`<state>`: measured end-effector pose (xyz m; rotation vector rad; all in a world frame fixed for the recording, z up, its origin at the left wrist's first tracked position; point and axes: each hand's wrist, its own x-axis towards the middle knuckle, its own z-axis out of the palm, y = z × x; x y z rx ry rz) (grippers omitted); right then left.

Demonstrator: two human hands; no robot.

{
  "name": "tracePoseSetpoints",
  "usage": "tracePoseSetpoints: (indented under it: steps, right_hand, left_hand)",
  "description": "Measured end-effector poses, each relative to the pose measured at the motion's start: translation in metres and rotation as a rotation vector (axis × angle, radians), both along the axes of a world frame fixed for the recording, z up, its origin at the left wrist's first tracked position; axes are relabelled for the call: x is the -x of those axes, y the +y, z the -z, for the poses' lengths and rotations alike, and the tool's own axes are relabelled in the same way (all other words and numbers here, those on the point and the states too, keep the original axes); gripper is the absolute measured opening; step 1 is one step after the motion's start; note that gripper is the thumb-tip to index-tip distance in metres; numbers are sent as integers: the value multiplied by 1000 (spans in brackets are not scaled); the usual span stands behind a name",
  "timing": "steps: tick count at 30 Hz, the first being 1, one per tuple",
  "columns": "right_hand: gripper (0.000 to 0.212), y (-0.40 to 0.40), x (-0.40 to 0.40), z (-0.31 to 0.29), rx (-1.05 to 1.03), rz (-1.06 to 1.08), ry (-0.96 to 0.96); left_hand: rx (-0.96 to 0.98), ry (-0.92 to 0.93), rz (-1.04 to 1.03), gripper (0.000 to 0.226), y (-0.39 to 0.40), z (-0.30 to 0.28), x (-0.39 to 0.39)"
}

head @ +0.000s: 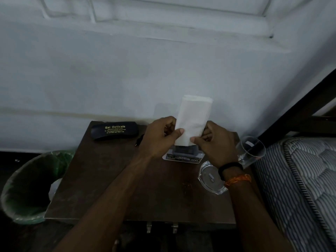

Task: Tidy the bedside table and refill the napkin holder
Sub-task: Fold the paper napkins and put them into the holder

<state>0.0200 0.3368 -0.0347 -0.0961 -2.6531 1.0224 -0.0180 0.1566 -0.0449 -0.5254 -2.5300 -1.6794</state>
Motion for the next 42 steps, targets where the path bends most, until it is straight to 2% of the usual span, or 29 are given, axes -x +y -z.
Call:
tracePoseSetpoints:
  steps: [3, 6, 9, 15, 17, 20, 23, 27, 29, 33, 35, 38, 42]
  right_hand:
    - [20, 4, 3, 6, -5, 34, 9]
    - [17, 3, 4, 9, 53, 39, 9]
    - [19, 3, 5, 13, 79, 34, -4]
    - [56, -5, 3, 15, 63, 45, -38]
    - [51, -7, 4, 15, 35, 90, -18]
    - [47, -4, 7, 15, 60, 78, -14]
    - [45, 0, 8, 15, 155, 1, -44]
    - [24, 9, 8, 11, 347, -95, -66]
    - [21, 16, 10, 11, 416, -123, -115]
    - [21, 18, 12, 12, 389, -92, -127]
    - [22, 18, 12, 12, 390, -74, -99]
    - [26, 16, 12, 12, 377, -48, -64]
    - [53, 8, 12, 8, 317, 17, -23]
  left_hand:
    - [11, 17, 9, 31, 5, 3, 2]
    - [32, 49, 35, 15, 8, 4, 4]
    - [79, 88, 10, 16, 9, 5, 6]
    - [115, 100, -24, 19, 17, 10, 5]
    - [104, 95, -12, 23, 17, 8, 4]
    - [96, 81, 9, 17, 14, 7, 7]
    - [58, 33, 54, 12, 9, 7, 11]
    - [9, -48, 138, 22, 3, 8, 14]
    - [-10, -71, 163, 25, 1, 9, 15]
    - [-58, -131, 189, 22, 1, 8, 14]
    - [-93, -131, 168, 29, 3, 4, 10]
    - [-66, 19, 102, 44, 6, 0, 7]
    - [26, 236, 180, 22, 5, 2, 7]
